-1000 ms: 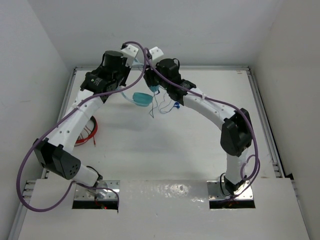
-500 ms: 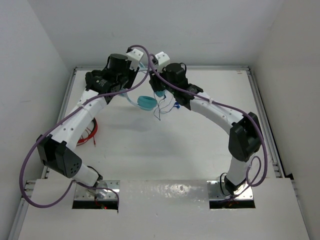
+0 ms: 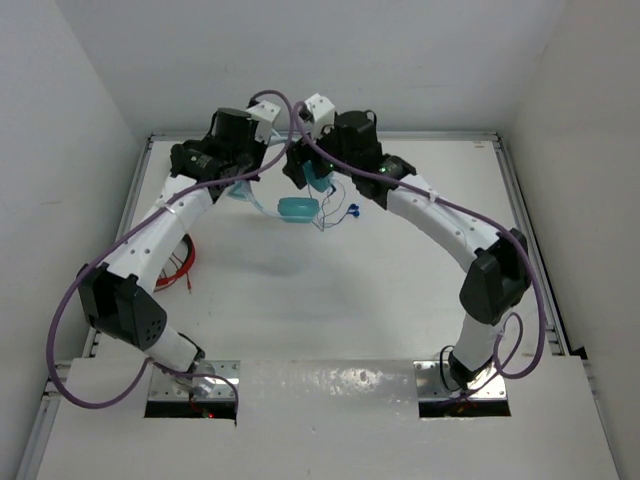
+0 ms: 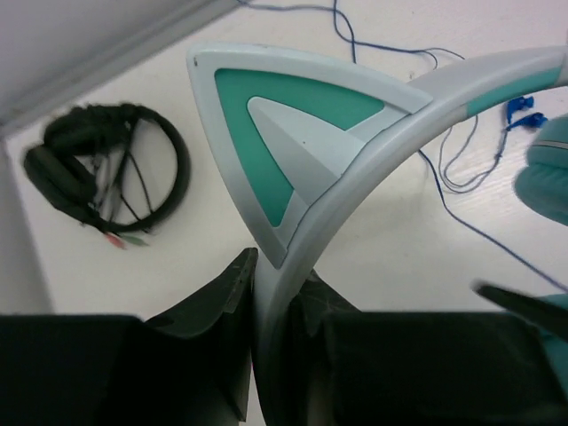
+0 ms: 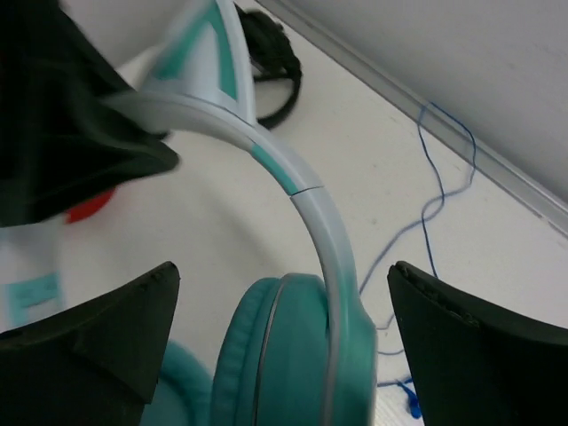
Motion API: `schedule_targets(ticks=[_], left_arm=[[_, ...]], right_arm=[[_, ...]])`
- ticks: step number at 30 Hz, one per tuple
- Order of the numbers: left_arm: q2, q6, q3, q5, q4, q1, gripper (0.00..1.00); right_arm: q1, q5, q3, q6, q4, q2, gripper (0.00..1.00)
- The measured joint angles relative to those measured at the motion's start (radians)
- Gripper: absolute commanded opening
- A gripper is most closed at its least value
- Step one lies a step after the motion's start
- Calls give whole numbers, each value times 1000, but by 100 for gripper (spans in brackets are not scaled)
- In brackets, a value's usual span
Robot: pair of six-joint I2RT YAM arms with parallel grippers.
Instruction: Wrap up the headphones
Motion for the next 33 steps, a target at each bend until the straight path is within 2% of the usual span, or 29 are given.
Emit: schedule_targets(ticks=[3, 5, 6, 7, 8, 10, 11, 13, 14, 15, 21, 27, 31, 33], left_arm=[[21, -101, 10, 89, -31, 88, 0], [44, -179, 34, 142, -64, 178, 0], [57, -208, 53, 161, -77, 211, 0], [73, -240, 88, 179, -100, 245, 0], [98, -277, 142, 196, -127, 280, 0], [140, -342, 250, 229, -152, 320, 0], [159, -377, 307, 250, -158, 331, 0], [178, -438, 398, 295, -159, 340, 0], [180, -462, 430, 317, -161, 340, 0], [181, -483, 460, 336, -165, 340, 0], [181, -558, 535, 427, -167, 340, 0], [194, -579, 538, 468, -177, 340, 0], [198, -583, 541, 484, -177, 340, 0], [198, -591, 541, 493, -172, 340, 0]], right_arm=[[-29, -95, 106, 6, -41, -23, 99], [-85, -170, 77, 31, -17, -116, 99], [-128, -198, 32, 45, 10, -184, 95], [-171, -211, -13, 51, 33, -253, 86], [-213, -214, -58, 54, 57, -320, 67], [-272, -207, -152, 51, 137, -426, 53], [-276, -211, -203, 50, 185, -461, 59], [-256, -235, -286, 51, 276, -470, 88], [-248, -245, -313, 54, 317, -443, 97], [-238, -254, -336, 51, 354, -402, 99], [-215, -250, -330, 35, 424, -4, 99], [-151, -180, -195, 34, 480, 216, 98], [-119, -45, -80, 79, 577, 291, 79], [-120, 8, -20, 105, 615, 334, 78]])
